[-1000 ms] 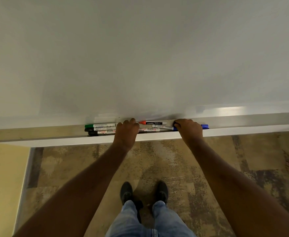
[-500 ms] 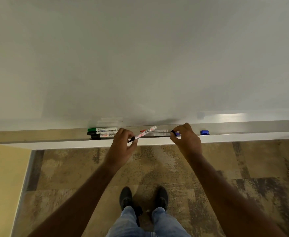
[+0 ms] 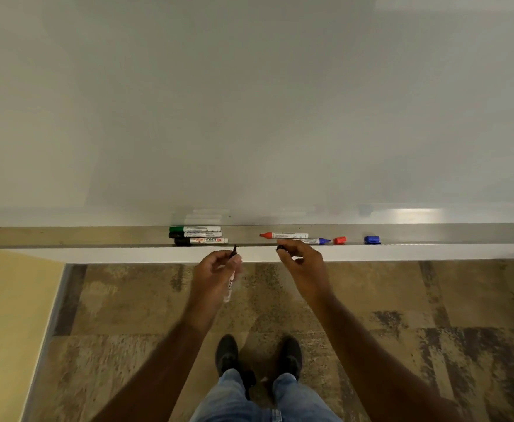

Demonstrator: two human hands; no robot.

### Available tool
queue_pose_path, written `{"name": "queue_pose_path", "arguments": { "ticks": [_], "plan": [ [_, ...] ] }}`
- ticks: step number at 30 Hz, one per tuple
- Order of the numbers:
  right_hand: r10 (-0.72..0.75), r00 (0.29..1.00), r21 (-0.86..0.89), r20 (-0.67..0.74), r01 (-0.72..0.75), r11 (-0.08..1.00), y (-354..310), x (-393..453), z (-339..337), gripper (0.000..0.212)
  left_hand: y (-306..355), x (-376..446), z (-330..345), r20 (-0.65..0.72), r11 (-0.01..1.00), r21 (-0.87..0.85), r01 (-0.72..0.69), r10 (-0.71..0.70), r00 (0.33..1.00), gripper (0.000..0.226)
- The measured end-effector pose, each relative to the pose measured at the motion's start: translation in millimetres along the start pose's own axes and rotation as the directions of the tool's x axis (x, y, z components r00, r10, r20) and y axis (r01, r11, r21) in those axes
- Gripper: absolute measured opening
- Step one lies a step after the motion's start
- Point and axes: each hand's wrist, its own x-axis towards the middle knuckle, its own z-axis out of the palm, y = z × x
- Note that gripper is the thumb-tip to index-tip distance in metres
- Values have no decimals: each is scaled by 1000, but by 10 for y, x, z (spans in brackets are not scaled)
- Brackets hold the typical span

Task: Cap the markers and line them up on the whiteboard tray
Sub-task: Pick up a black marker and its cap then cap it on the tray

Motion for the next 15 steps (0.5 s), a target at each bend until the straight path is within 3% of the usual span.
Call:
{"name": "queue_pose_path", "arguments": {
  "ticks": [5, 8, 15],
  "plan": [
    [112, 993, 408, 41, -119, 905, -202, -132, 202, 24, -53, -78, -21, 41, 996, 81, -21, 18, 999, 17],
    [121, 991, 548, 56, -132, 826, -275, -199, 310, 26, -87, -105, -37, 72, 991, 123, -49, 41, 997, 21],
    [89, 993, 472, 82, -118, 874, -336, -297, 411, 20, -49, -146, -40, 91, 969, 221, -106, 88, 992, 19]
  ]
}}
